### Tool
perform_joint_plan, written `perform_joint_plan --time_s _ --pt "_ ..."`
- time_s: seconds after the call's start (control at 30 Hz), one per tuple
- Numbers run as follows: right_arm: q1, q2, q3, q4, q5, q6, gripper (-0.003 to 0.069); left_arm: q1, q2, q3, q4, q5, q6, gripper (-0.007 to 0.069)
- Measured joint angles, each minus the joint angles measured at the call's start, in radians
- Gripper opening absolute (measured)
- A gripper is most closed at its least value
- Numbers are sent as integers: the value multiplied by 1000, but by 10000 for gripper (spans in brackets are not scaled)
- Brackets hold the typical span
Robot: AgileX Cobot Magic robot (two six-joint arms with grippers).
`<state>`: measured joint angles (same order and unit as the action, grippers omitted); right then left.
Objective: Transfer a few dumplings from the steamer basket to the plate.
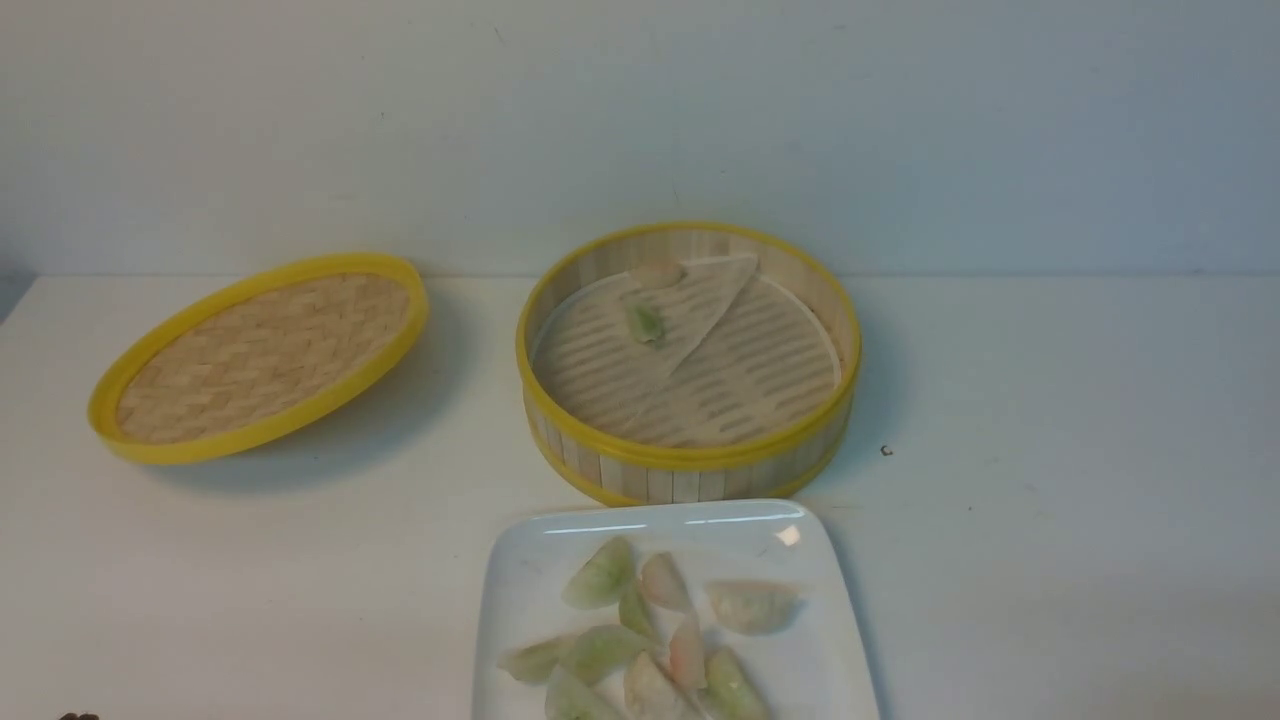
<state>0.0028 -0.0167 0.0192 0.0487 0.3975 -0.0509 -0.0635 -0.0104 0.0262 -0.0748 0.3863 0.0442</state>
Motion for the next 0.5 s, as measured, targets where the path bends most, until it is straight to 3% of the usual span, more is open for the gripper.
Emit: perform_joint_plan --time_s 0.5 --pt "0 0 0 0 0 17 -14 0 0 0 0 0 0 -6"
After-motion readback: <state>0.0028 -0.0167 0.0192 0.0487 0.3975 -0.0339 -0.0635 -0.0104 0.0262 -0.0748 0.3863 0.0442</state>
